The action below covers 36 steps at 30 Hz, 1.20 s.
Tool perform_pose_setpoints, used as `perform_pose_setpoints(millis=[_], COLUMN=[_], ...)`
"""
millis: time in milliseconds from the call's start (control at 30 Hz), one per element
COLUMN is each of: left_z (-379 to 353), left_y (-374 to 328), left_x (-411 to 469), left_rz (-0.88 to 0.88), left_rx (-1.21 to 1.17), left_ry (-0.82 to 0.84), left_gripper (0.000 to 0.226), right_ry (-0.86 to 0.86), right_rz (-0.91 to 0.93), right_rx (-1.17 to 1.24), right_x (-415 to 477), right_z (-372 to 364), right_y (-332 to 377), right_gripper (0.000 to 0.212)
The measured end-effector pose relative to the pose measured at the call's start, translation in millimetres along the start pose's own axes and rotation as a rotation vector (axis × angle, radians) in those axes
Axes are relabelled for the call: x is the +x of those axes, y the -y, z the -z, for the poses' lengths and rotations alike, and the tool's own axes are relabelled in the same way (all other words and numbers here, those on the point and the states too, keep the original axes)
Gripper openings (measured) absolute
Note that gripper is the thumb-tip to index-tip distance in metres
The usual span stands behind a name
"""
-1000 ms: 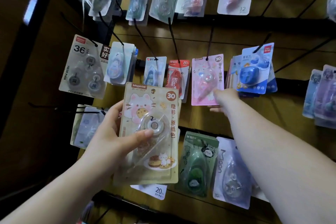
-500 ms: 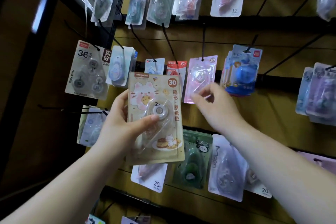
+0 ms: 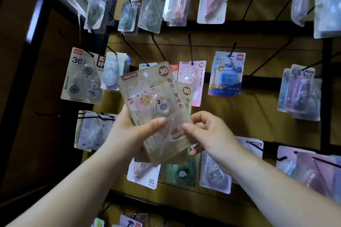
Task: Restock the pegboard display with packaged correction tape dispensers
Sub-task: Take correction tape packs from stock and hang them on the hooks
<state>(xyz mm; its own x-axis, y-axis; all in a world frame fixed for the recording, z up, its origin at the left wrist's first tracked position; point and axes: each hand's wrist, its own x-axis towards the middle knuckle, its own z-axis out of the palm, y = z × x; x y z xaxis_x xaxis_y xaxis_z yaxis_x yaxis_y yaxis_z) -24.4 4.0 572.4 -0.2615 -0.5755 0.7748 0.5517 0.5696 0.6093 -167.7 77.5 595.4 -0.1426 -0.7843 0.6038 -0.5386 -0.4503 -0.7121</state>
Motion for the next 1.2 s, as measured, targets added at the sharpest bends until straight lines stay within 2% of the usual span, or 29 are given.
perform_pose_setpoints(millis=[100, 200, 300, 367, 533, 700, 833, 1200], left_z=[1, 3, 5, 8, 15, 20, 24, 29], left_y=[4, 6, 6, 5, 3, 4, 3, 8], left_x=[-1, 0, -1, 0, 1, 0, 1, 0], left_rz=[0.009, 0.036, 0.055, 0.055, 0.049, 0.06, 0.046, 0.073], left_rx=[-0.025, -0.062, -0.033, -0.025, 0.024, 0.024, 0.021, 0.028], left_ry=[0.052, 0.034, -0.031, -0.083, -0.127, -0.13, -0.131, -0.168], left_gripper=[0.068, 0.075, 0.073, 0.066, 0.067, 0.067, 0.068, 0.065], right_ry=[-0.084, -0.144, -0.219, -0.286, -0.431, -0.43, -0.44, -0.463], right_rz=[0.04, 0.067, 0.095, 0.13, 0.178, 0.125, 0.102, 0.055], right_rx=[0.033, 0.088, 0.144, 0.125, 0.034, -0.049, -0.08, -0.104], right_x=[4, 9, 17, 25, 54, 76, 83, 88], right_z=[0, 2, 11, 21, 46, 49, 46, 49], right_y=[-1, 2, 8, 15, 36, 44, 42, 30], right_gripper=[0.015, 0.017, 0.018, 0.019, 0.023, 0.023, 0.007, 0.005])
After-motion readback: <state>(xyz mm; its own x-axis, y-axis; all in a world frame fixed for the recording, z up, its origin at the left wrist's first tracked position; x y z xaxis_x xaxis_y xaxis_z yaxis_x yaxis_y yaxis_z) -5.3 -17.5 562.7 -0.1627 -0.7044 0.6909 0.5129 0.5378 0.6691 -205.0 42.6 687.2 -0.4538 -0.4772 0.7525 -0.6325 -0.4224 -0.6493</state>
